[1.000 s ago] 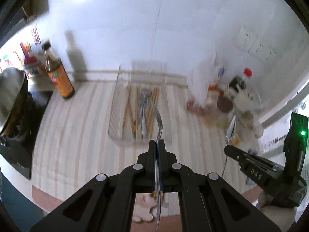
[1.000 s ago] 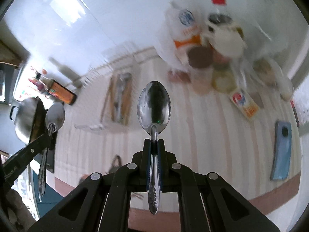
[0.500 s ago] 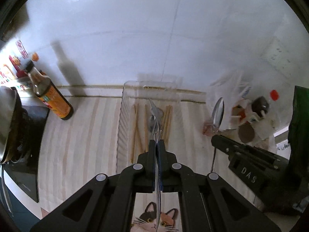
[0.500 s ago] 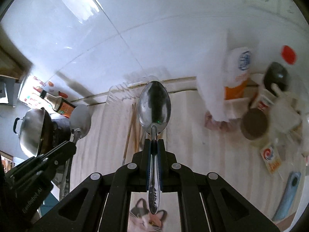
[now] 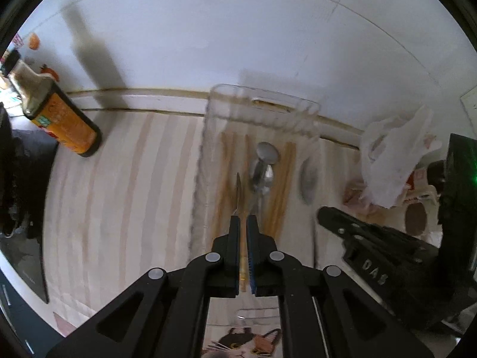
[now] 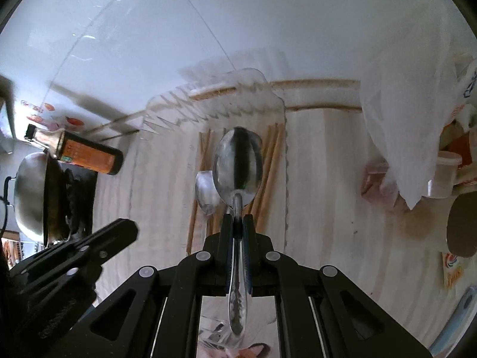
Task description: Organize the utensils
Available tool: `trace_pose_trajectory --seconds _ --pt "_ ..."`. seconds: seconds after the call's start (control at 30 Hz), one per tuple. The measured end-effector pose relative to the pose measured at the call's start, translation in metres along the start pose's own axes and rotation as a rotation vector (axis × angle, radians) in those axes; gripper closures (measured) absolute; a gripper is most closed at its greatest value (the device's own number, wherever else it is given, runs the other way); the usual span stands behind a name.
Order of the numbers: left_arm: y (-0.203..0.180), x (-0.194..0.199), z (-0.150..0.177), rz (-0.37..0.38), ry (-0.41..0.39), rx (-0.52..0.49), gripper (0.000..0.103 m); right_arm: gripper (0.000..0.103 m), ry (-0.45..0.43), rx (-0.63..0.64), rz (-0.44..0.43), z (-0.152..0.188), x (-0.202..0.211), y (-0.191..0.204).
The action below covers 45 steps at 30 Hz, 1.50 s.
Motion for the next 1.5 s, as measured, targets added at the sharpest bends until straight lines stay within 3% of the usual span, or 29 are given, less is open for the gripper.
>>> trace_pose_trajectory --seconds 0.13,0.2,0.27,0.37,0.43,0.5,0.63,0.73,0.93,1.13,1.5 --pt "0.009 0.004 0.005 -0.091 -0.033 -0.017 0.089 0.086 -0.014 0.006 0.022 0.001 0.005 -0.003" --pt "0.015 0.006 0.01 -0.144 -0.06 -0.03 0.058 0.081 -0.035 0.02 0.046 0.003 0.012 -0.005" --pt "0.021 0.01 0.016 -0.188 -0.095 -0.027 0.04 0.069 -0.061 0.041 0.087 0.006 0.022 -0.008" --pt "0.029 0.015 0.027 -0.236 -0.136 -0.029 0.037 0.053 -0.093 0.077 0.157 0.018 0.034 -0.015" --pt "0.031 0.016 0.033 -0.256 -0.152 -0.029 0.024 0.046 -0.109 0.095 0.204 0.028 0.04 -0.021" --pt "0.034 0.018 0.04 -0.263 -0.166 -0.022 0.002 0.036 -0.118 0.112 0.238 0.038 0.043 -0.025" --pt "0.034 0.019 0.05 -0.282 -0.18 -0.02 0.0 0.008 -0.145 0.151 0.307 0.053 0.049 -0.029" --pt "0.034 0.023 0.057 -0.281 -0.191 -0.009 0.0 0.001 -0.173 0.168 0.338 0.06 0.057 -0.031" --pt "0.036 0.043 0.071 -0.272 -0.222 -0.002 0.0 0.0 -0.223 0.163 0.37 0.069 0.079 -0.033" --pt "0.036 0.089 0.088 -0.252 -0.289 -0.016 0.0 0.0 -0.299 0.144 0.384 0.091 0.121 -0.021" --pt "0.023 0.196 0.145 -0.169 -0.445 -0.065 0.0 0.0 -0.498 0.129 0.39 0.167 0.236 0.021"
Point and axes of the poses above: each gripper's, at about its wrist camera, not at the fingertips, and x roughly against the way its jaws point, y to its left, z to its underside, the point moved 6 cm from there along -x, roughly the way its jaws point, and after that the axes turned 5 degrees about -y, right-handed, at the moved point
